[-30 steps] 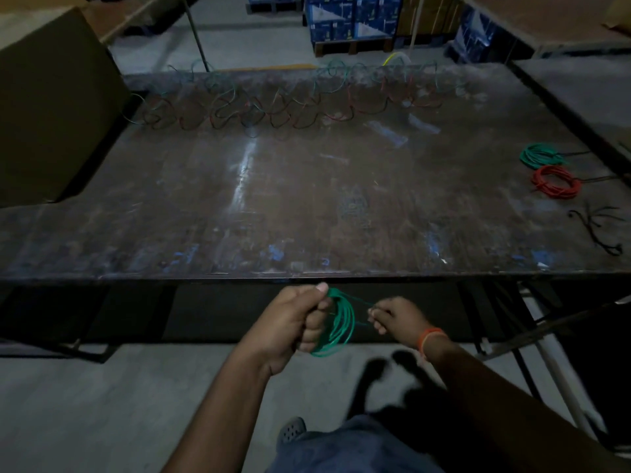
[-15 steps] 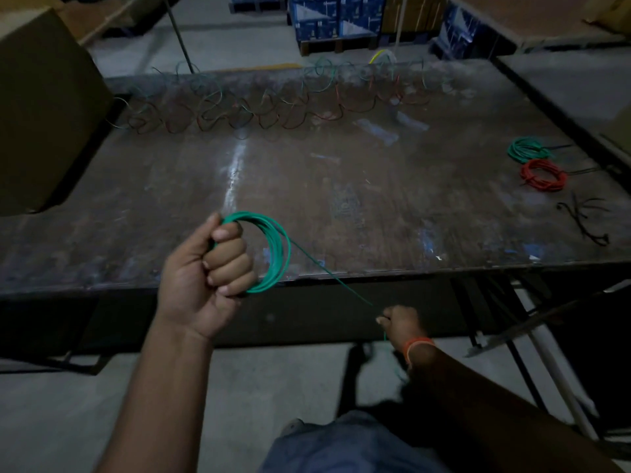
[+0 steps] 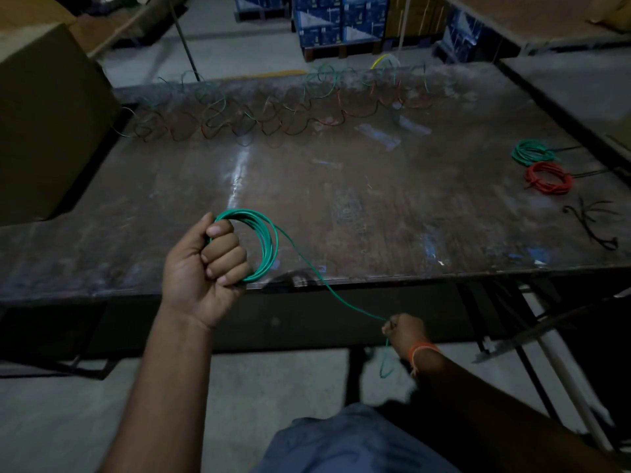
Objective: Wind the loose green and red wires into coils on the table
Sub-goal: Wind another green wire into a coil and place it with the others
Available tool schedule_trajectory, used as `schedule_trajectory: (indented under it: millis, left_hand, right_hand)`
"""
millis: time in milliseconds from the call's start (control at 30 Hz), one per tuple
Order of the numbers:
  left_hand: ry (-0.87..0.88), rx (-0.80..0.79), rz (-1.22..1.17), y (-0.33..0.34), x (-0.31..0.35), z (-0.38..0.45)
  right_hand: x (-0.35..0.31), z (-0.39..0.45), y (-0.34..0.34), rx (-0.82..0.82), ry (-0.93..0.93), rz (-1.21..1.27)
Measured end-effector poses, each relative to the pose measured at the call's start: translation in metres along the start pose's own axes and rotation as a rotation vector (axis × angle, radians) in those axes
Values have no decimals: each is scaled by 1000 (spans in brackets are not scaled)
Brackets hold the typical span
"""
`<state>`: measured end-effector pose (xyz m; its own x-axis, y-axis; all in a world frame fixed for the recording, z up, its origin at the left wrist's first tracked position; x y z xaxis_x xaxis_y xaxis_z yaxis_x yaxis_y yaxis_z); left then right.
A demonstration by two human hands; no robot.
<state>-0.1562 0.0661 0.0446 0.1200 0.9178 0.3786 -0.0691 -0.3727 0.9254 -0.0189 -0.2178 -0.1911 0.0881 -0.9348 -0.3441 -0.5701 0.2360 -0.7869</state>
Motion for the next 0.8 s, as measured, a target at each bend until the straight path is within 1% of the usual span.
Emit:
schedule_trajectory:
  millis: [67,167,233,267,333,367,400,467,500,533,567,600,633,667,733,800]
  left_hand:
    - [-8,18,15,-4,-5,5]
    - [-35,21,13,-8,-13,12]
    - [-29,50,36,-6,-20,16]
    - [-6,109,74,-4,-22,18]
    - [58,286,192,-1,-26,20]
    - [78,351,238,0,-29,21]
    - [90,390,264,2,-32,22]
    - [86,437,294,4,-37,24]
    - [76,450,308,4,-39,25]
    - [59,456,316,4,-42,26]
    - [35,452,322,5,-45,27]
    - [6,440,326,7,-48,28]
    - [-23,426,329,9,-51,29]
    - [-49,415,330,10,-55,30]
    - [-77,389,316,11,-59,31]
    - [-87,353,265,6,-59,28]
  right_hand:
    - [-3,-1,0,-29,-41,8]
    - [-7,5,-1,-61,-170,-121]
    - [-17,-6,-10,-133,-241,-246]
    - [-23,-12,-16,-176,-272,-287]
    - [-37,-31,-40,-249,-305,-417]
    - [-45,-42,-55,-255,-331,-474]
    - [-56,-51,-69,-224,-375,-508]
    - [-78,-70,-100,-146,-490,-492]
    - [-91,-77,-113,-110,-571,-424]
    - [-103,-83,-124,-55,-674,-280]
    - [-113,-89,-132,-27,-757,-43]
    - [-122,-95,-136,-52,-817,238]
    - [-130,-98,-136,-127,-855,474]
    - [-138,-101,-132,-213,-877,617]
    - [-151,-101,-123,-299,-911,688]
    - [-156,-98,-117,-305,-892,726]
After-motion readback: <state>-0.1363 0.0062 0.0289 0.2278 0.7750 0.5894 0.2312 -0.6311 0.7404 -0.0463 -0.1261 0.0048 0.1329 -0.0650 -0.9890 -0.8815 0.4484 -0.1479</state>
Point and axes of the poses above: each hand's wrist, its own z-axis towards the middle knuckle, its own y-axis out of the palm, x = y × z, the point moved 3 cm from there along z, towards the middle knuckle, and after that the axes turned 3 degrees about -y, right-handed, at the moved point
